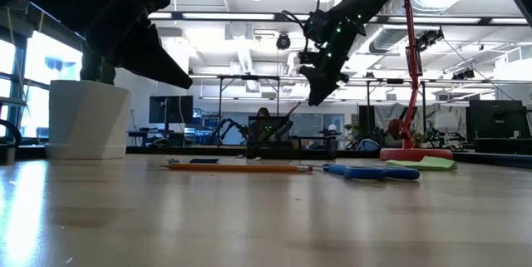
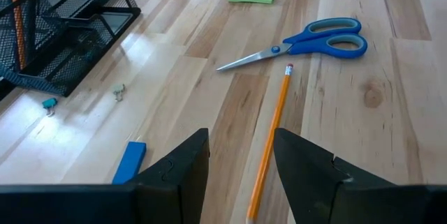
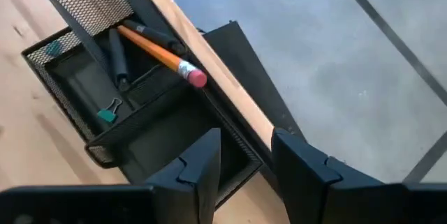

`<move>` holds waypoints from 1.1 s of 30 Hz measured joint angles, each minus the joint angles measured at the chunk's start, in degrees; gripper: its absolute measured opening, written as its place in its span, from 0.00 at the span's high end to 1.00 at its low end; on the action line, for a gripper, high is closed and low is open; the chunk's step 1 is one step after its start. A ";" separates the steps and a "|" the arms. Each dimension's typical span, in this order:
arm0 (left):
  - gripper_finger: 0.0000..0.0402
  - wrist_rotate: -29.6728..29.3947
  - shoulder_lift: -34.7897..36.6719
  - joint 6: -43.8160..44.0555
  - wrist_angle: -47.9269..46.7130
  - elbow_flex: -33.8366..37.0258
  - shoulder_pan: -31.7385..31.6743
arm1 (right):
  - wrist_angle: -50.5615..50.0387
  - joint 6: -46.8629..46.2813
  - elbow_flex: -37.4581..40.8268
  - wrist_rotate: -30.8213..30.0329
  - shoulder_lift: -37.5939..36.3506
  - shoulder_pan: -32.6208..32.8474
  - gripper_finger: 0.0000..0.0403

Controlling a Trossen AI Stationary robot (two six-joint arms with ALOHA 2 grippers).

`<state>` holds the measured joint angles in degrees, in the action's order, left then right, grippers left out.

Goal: Pick and place office supplies into organizer
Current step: Put the yellow pencil into the top left section of the desk organizer

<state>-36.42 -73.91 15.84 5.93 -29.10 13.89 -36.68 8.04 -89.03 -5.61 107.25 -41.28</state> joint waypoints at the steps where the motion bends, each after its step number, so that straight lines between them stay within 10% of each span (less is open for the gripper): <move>1: 0.63 0.00 0.00 0.00 0.00 0.00 0.00 | 0.29 0.50 -0.01 0.03 0.11 0.05 0.70; 33: 0.63 1.51 0.00 4.16 -2.97 0.00 0.04 | -17.12 -7.29 -0.04 -12.99 0.23 23.26 0.86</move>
<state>-34.92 -73.91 19.99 2.96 -29.10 13.93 -53.80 0.75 -89.08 -18.60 107.48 -18.01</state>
